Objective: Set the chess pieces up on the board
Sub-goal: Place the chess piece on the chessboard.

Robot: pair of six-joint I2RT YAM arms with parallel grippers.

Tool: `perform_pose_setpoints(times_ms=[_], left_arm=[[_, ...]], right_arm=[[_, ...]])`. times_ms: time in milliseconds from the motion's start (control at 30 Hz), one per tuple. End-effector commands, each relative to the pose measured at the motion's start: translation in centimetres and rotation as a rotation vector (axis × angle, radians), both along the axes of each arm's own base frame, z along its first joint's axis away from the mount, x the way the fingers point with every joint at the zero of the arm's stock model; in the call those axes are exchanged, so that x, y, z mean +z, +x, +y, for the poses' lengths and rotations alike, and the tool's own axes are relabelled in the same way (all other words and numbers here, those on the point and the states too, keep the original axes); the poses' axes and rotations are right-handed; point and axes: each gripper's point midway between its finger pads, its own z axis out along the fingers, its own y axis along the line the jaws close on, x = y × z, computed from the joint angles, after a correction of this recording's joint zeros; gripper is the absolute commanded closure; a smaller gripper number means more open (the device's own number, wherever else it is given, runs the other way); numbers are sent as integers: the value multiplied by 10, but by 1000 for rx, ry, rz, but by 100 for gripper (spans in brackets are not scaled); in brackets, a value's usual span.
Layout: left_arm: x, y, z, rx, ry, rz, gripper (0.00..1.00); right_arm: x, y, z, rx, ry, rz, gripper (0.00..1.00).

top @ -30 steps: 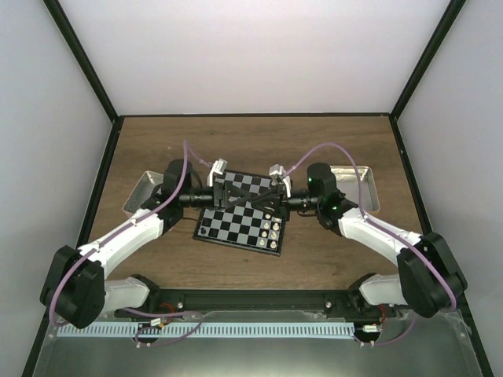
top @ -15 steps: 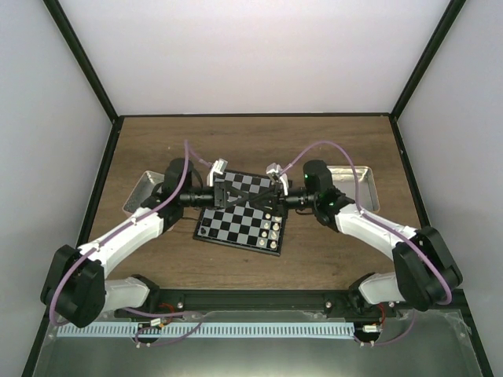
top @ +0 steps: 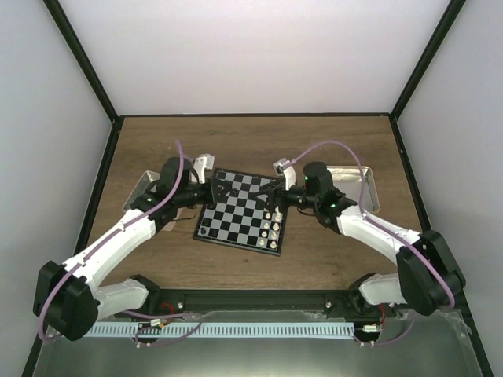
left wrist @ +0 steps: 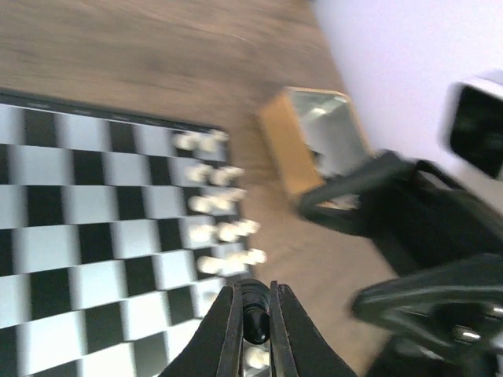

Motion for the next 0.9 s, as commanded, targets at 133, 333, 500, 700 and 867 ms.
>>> perform_pose_setpoints(times_ms=[133,333,500,700,867], left_arm=[[-63,26,91,350,508,-3,96],[-93,24,103,379,586,40,96],[-114,25,105,394,602,68,96],[-136,24,101,371,607,93,96],[-146,24,95,344,589,110,96]], right_arm=[[3,22,-39,-315,-42,-3,27],[0,11,-43,-314,-10,23,27],[-9,10,-43,-312,-22,43,27],[-15,10,-44,-321,-29,55,27],[-18,10,-43,-315,-32,64,27]])
